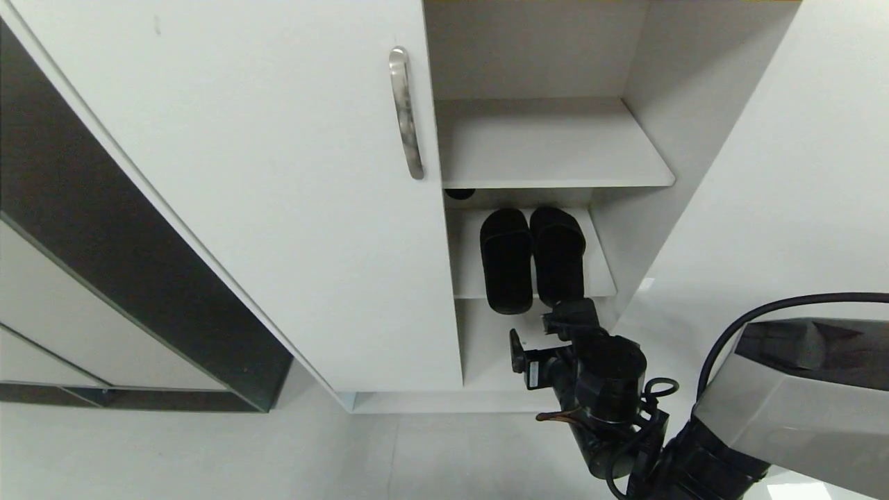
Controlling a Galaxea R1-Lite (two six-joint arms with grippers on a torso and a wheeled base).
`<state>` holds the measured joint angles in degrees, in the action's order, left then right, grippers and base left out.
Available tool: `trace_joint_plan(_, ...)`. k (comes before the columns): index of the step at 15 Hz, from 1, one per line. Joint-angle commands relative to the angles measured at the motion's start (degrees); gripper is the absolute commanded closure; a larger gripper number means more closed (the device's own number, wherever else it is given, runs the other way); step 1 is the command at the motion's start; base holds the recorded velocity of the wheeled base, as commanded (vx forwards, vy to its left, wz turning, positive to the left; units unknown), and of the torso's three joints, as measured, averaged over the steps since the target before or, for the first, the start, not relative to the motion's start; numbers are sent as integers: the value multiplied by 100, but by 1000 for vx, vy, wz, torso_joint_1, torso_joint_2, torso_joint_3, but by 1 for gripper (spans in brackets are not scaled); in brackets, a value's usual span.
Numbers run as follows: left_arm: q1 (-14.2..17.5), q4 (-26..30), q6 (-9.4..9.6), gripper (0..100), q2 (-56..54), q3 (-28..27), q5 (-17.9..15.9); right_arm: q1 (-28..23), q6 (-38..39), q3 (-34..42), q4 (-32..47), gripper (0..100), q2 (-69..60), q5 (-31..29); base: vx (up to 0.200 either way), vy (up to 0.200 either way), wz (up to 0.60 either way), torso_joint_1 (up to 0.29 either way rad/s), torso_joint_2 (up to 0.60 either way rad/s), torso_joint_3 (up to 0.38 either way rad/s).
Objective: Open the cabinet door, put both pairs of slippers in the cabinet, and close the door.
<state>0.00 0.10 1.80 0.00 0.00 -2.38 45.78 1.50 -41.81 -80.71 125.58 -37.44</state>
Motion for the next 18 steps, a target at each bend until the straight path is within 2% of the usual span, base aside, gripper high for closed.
trace_joint_plan(1, 0, -1, 4, 100, 9, 0, 0, 2, -1, -2, -41, 0, 81, 0, -200, 0, 0, 7, 2, -2)
trace_joint_plan(4, 0, -1, 4, 100, 9, 0, 0, -7, -1, 15, -76, 0, 81, 0, -200, 0, 0, 4, -1, 7)
trace_joint_plan(18, 0, -1, -13, 100, 9, 0, 9, -16, -27, 130, -278, 0, 213, -9, 0, 0, 0, 0, 0, 0)
